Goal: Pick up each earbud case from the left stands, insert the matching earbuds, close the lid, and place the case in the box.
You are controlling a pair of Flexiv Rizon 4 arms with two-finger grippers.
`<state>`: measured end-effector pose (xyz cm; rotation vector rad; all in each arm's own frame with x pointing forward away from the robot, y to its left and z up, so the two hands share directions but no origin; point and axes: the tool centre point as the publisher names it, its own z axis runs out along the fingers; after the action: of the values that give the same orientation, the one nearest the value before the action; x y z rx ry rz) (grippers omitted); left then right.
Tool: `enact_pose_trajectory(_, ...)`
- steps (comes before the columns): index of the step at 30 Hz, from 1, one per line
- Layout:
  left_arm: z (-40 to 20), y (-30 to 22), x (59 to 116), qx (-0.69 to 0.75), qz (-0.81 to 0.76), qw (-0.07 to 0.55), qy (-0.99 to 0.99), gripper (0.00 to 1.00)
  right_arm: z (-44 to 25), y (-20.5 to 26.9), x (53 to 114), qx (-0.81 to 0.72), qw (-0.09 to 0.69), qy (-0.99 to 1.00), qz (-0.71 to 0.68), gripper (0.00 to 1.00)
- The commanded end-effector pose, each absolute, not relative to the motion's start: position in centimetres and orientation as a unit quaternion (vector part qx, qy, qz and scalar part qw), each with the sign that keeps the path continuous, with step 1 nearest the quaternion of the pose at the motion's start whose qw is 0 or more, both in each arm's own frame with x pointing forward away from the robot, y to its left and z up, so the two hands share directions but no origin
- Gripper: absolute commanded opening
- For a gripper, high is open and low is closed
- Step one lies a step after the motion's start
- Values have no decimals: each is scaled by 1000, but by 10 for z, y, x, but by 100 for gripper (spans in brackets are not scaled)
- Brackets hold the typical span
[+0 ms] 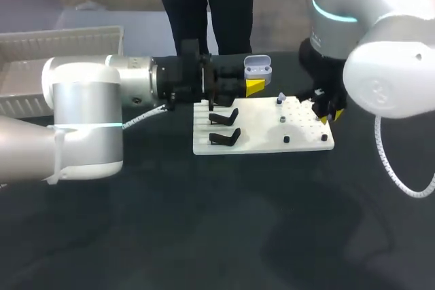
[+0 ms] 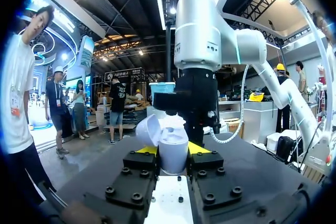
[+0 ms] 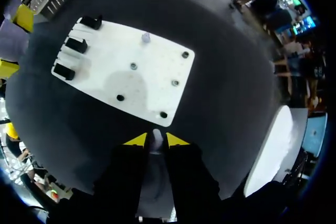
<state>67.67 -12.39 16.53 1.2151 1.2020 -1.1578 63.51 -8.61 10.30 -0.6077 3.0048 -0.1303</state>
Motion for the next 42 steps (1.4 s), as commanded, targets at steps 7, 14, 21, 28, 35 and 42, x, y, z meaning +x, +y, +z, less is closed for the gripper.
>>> enact_pose_trajectory(7, 164, -124, 676, 504, -480, 517, 499, 0, 159, -68, 626, -199, 21, 979, -33, 0)
enact_pose_trajectory(14, 164, -124, 676, 504, -480, 517, 499, 0, 169, -61, 629, -205, 8, 978, -35, 0)
enact_pose_trajectory(21, 164, -124, 676, 504, -480, 517, 499, 0, 172, -61, 629, -201, 25, 978, -43, 0)
enact_pose_trajectory(28, 164, -124, 676, 504, -480, 517, 499, 0, 172, -61, 629, -201, 25, 978, -43, 0)
enact_pose_trajectory(35, 164, -124, 676, 504, -480, 517, 499, 0, 182, -51, 634, -72, 20, 996, -41, 0)
enact_pose_trajectory(42, 164, -124, 676, 504, -480, 517, 499, 0, 202, -45, 630, 149, 39, 988, -13, 0)
